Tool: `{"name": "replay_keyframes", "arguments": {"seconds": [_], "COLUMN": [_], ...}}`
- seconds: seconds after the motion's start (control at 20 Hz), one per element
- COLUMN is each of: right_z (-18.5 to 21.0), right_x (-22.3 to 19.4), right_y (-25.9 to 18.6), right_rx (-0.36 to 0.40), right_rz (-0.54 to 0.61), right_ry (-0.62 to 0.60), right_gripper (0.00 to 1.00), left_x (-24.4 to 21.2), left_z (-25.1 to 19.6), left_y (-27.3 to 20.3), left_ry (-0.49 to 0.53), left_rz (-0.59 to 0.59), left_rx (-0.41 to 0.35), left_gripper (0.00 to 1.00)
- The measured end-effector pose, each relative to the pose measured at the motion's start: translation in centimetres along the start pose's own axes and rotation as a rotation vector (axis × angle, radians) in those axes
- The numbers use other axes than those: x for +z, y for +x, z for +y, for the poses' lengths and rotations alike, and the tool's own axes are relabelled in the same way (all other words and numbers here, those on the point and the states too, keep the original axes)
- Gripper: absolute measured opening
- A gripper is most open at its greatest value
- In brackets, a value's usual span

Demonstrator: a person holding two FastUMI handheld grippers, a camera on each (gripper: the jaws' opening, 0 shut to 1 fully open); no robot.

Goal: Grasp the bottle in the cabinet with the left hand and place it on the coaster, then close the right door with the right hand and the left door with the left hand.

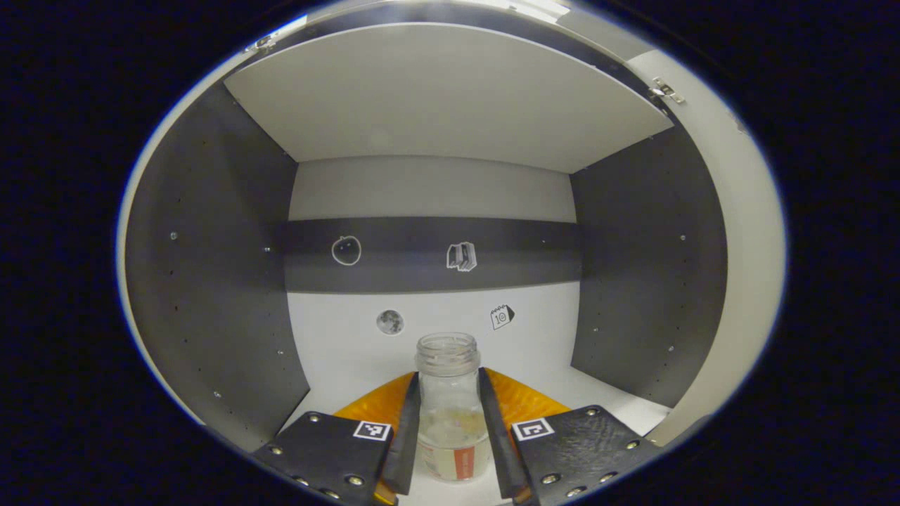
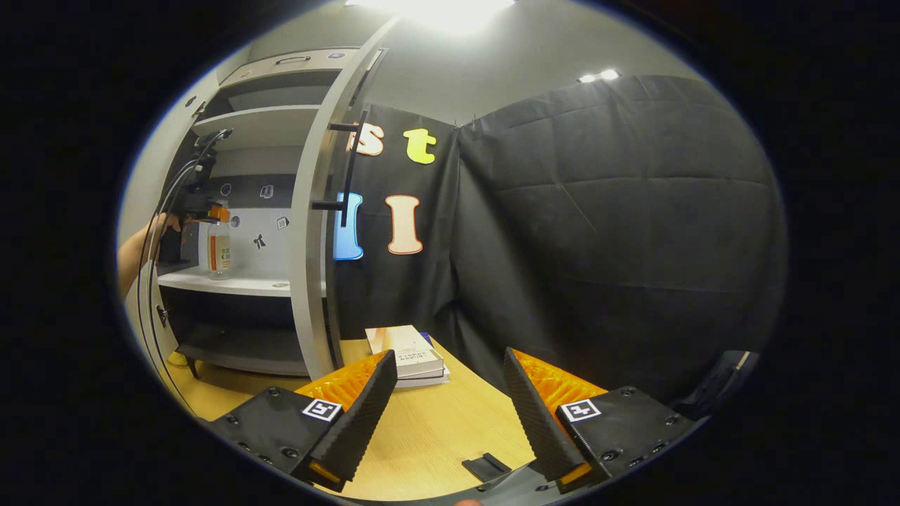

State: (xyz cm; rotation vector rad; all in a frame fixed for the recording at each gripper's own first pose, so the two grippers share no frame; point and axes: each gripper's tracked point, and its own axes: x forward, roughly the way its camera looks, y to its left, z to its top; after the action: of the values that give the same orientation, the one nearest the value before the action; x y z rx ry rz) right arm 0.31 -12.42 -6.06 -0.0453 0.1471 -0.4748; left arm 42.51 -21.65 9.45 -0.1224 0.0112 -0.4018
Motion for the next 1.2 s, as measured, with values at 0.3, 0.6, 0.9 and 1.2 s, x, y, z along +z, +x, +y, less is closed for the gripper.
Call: {"name": "replay_keyframes", "arguments": {"seconds": [0.3,0.6,0.9,1.2], "right_z": [-0.3,-0.7,-2.0,-3.1], "right_x": [0.5,0.6,0.2,-0.4], "right_y": [0.1,-0.7,-2.0,-3.1], "right_rx": [0.055,0.128,0.183,0.237], "right_rz": [-0.008,-0.017,-0.014,-0.006], "right_ry": [-0.001,0.008,0.015,-0.002], "right_gripper": [0.97,0.96,0.96,0.97], "left_x": [1.8,1.7,0.7,-2.0], "left_z": [-1.3,-3.0,-4.2,-5.8], "left_y": [-3.1,-8.3,-13.6,-18.2], "left_ry": [0.006,-0.007,-0.012,-0.034], "left_rz": [-0.029,-0.05,-0.062,-0.06], "left_rx": [-0.028,-0.033,-0.014,-0.02], "left_gripper": [0.45,0.45,0.44,0.45]}}
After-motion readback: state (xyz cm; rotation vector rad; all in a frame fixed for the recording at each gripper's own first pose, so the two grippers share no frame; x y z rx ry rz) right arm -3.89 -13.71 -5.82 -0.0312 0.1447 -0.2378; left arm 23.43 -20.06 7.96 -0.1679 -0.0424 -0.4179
